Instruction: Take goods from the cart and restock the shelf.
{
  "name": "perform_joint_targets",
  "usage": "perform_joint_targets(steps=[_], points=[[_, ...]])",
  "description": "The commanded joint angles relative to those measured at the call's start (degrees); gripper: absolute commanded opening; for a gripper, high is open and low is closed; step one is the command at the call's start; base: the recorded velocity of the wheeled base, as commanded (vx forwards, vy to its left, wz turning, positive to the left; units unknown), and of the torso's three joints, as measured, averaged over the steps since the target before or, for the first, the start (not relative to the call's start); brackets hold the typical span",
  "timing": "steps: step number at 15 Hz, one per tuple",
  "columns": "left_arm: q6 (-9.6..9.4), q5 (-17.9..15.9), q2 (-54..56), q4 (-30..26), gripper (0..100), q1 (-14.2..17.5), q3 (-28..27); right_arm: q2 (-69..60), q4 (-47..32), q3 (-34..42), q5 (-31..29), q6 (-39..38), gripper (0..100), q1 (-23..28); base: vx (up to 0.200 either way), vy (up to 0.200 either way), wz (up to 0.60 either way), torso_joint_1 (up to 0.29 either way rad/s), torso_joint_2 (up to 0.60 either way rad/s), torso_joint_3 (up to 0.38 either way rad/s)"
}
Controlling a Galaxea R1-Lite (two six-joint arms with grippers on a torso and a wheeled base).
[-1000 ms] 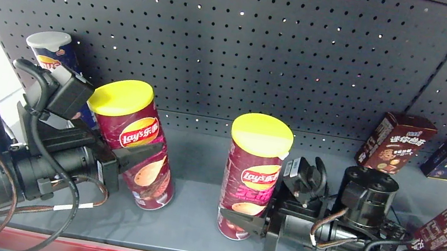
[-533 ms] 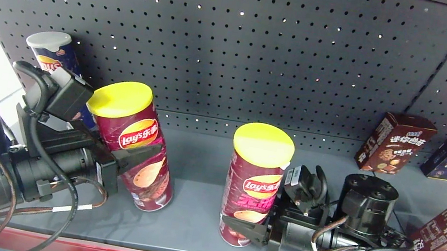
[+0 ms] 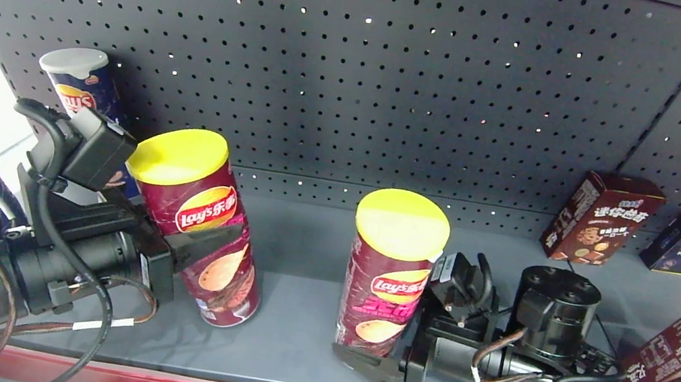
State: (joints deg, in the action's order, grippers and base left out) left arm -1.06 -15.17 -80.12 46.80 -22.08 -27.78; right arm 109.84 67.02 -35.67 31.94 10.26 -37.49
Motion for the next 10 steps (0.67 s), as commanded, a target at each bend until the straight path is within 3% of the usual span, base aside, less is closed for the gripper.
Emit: perform_joint_targets(steps=[1,10], points=[[0.01,0.0,0.2,0.0,0,0.0,0.0,-1.4,0.0,0.2,-0.9,0.0,100,-0.1,0.000,0.000,0.00,0.000,0.00,0.000],[0.01,0.0,0.8,0.0,0,-0.2,-0.1,-27.5,-0.8,12.9,-2.5,-0.3,100,3.2,0.000,0.000,0.00,0.000,0.00,0.000]])
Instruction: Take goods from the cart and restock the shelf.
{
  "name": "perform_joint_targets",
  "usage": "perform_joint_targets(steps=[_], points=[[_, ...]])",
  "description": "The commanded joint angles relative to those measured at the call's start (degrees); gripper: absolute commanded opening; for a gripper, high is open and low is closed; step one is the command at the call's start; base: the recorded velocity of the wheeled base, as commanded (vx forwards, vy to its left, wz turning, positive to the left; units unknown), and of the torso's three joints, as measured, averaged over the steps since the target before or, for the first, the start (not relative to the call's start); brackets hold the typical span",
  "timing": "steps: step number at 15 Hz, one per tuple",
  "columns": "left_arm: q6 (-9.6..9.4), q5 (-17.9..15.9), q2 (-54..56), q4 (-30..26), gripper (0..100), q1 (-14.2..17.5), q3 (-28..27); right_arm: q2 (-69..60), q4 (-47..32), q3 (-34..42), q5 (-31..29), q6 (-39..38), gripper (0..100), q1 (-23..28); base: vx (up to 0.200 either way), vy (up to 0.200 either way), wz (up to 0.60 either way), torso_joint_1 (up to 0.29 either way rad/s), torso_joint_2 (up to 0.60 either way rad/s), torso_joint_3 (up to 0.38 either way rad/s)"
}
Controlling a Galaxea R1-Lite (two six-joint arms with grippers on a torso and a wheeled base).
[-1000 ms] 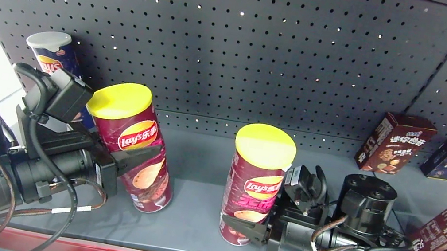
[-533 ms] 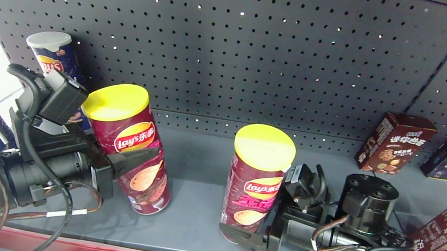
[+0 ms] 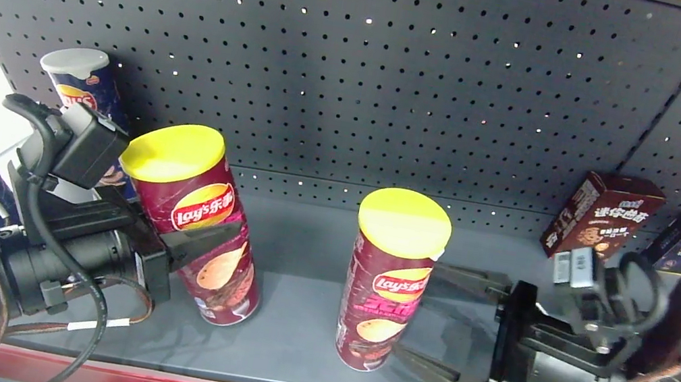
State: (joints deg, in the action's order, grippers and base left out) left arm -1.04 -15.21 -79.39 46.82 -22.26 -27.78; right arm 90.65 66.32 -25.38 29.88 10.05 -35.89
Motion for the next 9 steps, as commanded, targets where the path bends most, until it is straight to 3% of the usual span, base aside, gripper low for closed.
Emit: perform_joint_targets(steps=[1,5,9], points=[[-0.02,0.0,0.1,0.0,0,-0.1,0.0,-12.3,-0.6,3.6,-1.2,-0.1,100,2.5,0.000,0.000,0.00,0.000,0.00,0.000],[-0.02,0.0,0.1,0.0,0,-0.2,-0.4,-20.8,-4.8,3.1,-10.0,-0.1,100,7.7,0.000,0.000,0.00,0.000,0.00,0.000],[-0.02,0.0,0.6,-0.1,0,-0.2,-0.1,-30.9,-8.7,4.2,-16.6,-0.1,100,21.3,0.000,0.000,0.00,0.000,0.00,0.000]])
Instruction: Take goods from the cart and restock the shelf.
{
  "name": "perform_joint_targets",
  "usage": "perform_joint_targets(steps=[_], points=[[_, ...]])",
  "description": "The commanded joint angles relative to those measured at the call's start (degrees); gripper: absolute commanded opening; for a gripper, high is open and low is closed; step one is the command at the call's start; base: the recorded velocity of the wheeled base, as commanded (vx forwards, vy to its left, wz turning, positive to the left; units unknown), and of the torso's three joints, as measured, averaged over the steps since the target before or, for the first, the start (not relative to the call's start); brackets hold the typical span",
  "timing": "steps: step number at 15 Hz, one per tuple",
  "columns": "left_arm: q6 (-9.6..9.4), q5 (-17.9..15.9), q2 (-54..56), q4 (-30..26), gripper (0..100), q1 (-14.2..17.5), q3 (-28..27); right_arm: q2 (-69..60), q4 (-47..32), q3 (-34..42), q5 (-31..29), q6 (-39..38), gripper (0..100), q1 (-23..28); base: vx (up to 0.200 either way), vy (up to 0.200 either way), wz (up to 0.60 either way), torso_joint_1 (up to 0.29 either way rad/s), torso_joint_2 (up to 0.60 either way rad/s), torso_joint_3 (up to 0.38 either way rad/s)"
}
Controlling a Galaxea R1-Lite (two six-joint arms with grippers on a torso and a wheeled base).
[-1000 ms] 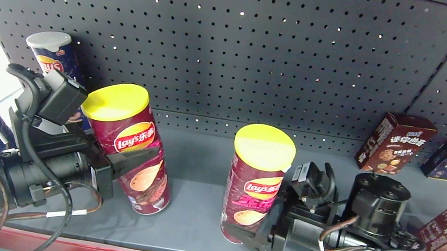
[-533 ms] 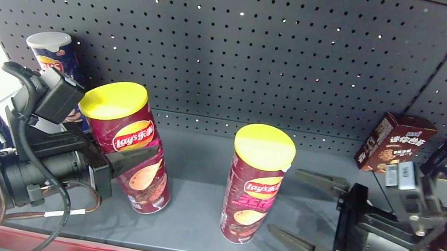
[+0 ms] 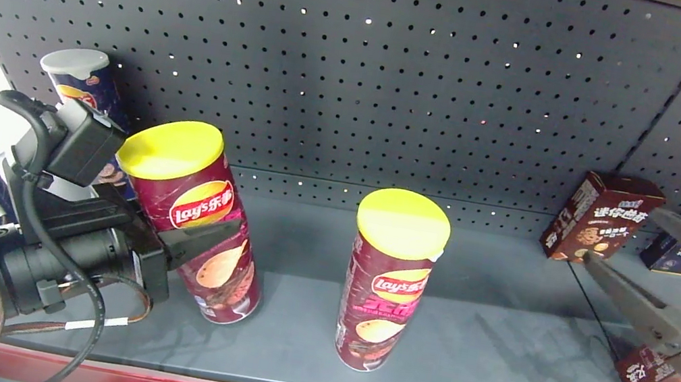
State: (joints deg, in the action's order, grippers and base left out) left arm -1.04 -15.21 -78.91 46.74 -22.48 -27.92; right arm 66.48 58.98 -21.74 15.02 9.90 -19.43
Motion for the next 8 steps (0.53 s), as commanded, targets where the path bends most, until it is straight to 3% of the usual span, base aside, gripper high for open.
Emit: perform_joint_targets(steps=[1,3,7,8], points=[[-0.02,0.0,0.2,0.0,0,0.0,-0.1,-9.5,-2.9,1.2,-4.5,0.0,100,7.3,0.000,0.000,0.00,0.000,0.00,0.000],[-0.02,0.0,0.1,0.0,0,-0.1,-0.6,-15.6,-7.8,3.0,-9.4,0.1,100,9.9,0.000,0.000,0.00,0.000,0.00,0.000],[-0.02,0.0,0.2,0.1,0,-0.3,-0.1,-35.5,-28.7,3.6,-18.3,0.2,100,10.1,0.000,0.000,0.00,0.000,0.00,0.000],[-0.02,0.0,0.2,0.1,0,-0.3,-0.1,-35.5,-28.7,3.6,-18.3,0.2,100,10.1,0.000,0.000,0.00,0.000,0.00,0.000]])
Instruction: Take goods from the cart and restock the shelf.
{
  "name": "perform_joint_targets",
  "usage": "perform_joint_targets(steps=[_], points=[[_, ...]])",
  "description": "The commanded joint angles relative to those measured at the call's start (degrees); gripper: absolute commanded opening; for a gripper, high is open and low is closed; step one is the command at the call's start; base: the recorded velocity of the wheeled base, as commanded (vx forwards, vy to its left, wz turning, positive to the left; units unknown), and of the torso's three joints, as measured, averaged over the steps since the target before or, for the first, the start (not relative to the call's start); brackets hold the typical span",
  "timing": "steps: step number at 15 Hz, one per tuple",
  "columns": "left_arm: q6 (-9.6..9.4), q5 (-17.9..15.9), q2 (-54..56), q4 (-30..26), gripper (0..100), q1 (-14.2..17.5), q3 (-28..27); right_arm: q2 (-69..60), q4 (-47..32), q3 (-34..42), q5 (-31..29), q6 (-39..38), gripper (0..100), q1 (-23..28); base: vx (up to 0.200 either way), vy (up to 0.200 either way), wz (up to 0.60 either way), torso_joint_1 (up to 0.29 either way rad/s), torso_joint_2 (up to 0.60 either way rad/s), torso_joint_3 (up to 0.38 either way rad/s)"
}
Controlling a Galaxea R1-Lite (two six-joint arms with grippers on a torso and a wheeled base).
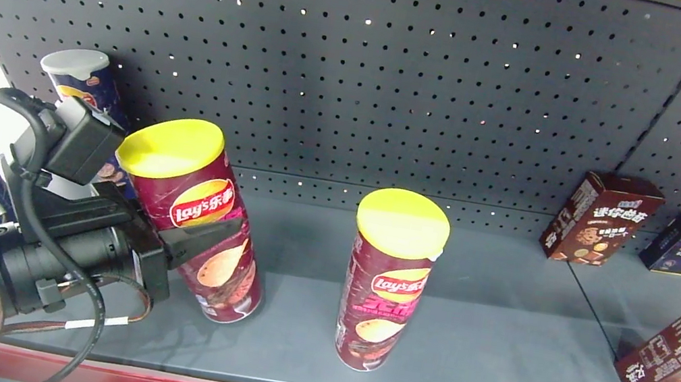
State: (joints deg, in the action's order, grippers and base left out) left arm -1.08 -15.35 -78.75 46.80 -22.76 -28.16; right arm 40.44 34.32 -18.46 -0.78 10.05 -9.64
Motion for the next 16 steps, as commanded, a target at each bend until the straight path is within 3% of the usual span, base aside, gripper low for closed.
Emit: perform_joint_targets(steps=[1,3,5,8,11,16], points=[[-0.06,-0.6,0.0,0.0,0,-0.1,-0.1,-19.6,-15.4,1.3,-5.3,-0.1,100,0.4,0.000,0.000,0.00,0.000,0.00,0.000],[-0.15,-1.3,-0.1,0.0,0,-0.1,-0.4,-28.4,-26.3,2.4,-5.7,-0.2,100,0.5,0.000,0.000,0.00,0.000,0.00,0.000],[-0.23,-1.4,-0.1,0.0,0,-0.1,-0.1,-34.5,-32.5,4.1,-5.6,-0.9,100,0.2,0.000,0.000,0.00,0.000,0.00,0.000],[-0.32,-1.4,-0.4,0.0,0,-0.9,-0.9,-34.6,-31.2,8.3,-4.4,-3.3,100,0.2,0.000,0.000,0.00,0.000,0.00,0.000],[-0.32,-1.4,-1.2,0.0,0,-1.2,-2.3,-34.6,-22.1,18.5,-3.5,-3.5,100,0.3,0.000,0.000,0.00,0.000,0.00,0.000],[-0.32,-1.4,-0.9,0.0,0,-1.2,-1.7,-34.6,-31.0,18.5,-3.7,-6.6,100,0.2,0.000,0.000,0.00,0.000,0.00,0.000]])
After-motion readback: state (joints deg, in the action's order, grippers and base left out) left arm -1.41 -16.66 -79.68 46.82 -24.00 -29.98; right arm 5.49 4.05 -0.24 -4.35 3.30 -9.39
